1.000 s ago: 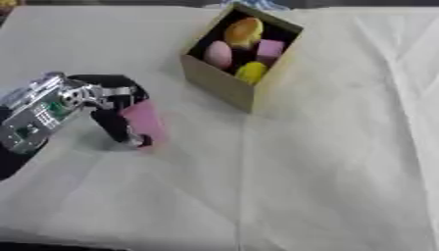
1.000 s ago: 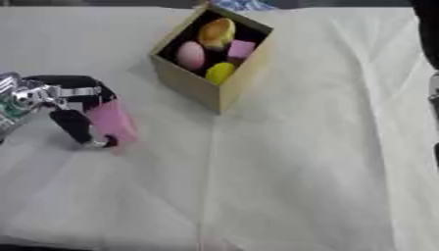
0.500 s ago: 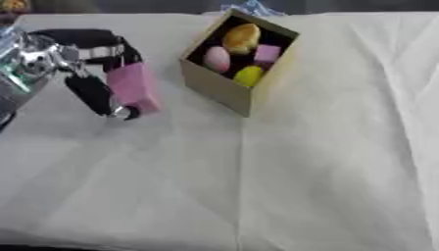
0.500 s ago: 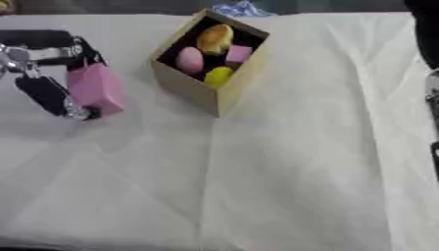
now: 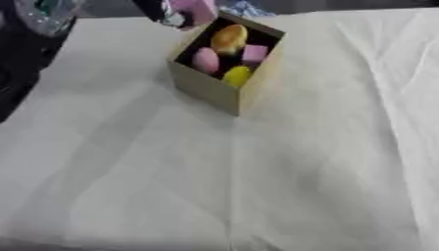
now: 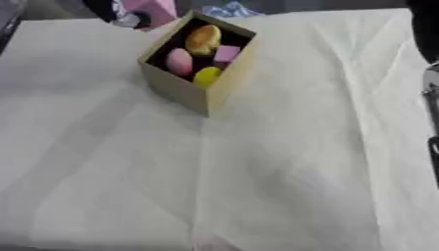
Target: Pick up objects on the table and place them in the box.
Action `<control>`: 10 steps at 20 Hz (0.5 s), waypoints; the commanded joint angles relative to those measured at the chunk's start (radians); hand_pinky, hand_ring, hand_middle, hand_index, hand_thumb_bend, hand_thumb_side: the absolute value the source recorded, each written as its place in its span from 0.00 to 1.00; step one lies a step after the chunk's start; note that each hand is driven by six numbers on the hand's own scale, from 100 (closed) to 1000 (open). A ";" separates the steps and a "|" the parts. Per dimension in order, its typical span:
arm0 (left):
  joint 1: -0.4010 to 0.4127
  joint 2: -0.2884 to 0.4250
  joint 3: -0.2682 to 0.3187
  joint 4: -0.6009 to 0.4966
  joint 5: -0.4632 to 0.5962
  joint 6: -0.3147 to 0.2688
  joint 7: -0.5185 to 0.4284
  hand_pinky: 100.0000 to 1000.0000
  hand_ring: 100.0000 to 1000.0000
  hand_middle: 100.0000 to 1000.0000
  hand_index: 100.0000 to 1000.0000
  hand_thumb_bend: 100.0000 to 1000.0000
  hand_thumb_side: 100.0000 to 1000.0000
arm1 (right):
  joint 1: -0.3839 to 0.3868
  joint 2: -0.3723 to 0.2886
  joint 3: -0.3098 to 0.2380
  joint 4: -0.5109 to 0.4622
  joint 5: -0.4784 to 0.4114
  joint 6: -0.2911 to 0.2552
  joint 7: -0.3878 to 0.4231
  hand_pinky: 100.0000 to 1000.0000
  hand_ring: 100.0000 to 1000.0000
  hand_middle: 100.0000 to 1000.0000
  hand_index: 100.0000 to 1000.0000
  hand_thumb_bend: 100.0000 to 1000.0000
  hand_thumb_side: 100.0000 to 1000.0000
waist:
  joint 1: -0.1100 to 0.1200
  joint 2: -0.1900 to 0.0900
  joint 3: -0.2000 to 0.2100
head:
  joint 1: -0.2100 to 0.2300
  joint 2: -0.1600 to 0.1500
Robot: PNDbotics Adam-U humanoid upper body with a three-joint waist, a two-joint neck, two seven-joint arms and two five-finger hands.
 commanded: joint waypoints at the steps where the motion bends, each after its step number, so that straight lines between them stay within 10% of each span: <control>1: -0.050 -0.069 0.068 0.155 -0.084 -0.073 0.052 0.62 0.53 0.49 0.69 0.21 0.20 | -0.027 -0.013 0.002 -0.019 0.004 -0.003 0.011 0.89 0.85 0.55 0.67 0.00 0.57 | -0.003 -0.008 -0.013 | 0.019 -0.018; 10: -0.066 -0.167 0.155 0.352 -0.235 -0.167 0.144 0.63 0.54 0.50 0.70 0.24 0.23 | -0.057 -0.026 0.003 -0.019 -0.001 -0.002 0.012 0.89 0.85 0.55 0.67 0.00 0.58 | -0.008 0.038 -0.057 | 0.048 -0.054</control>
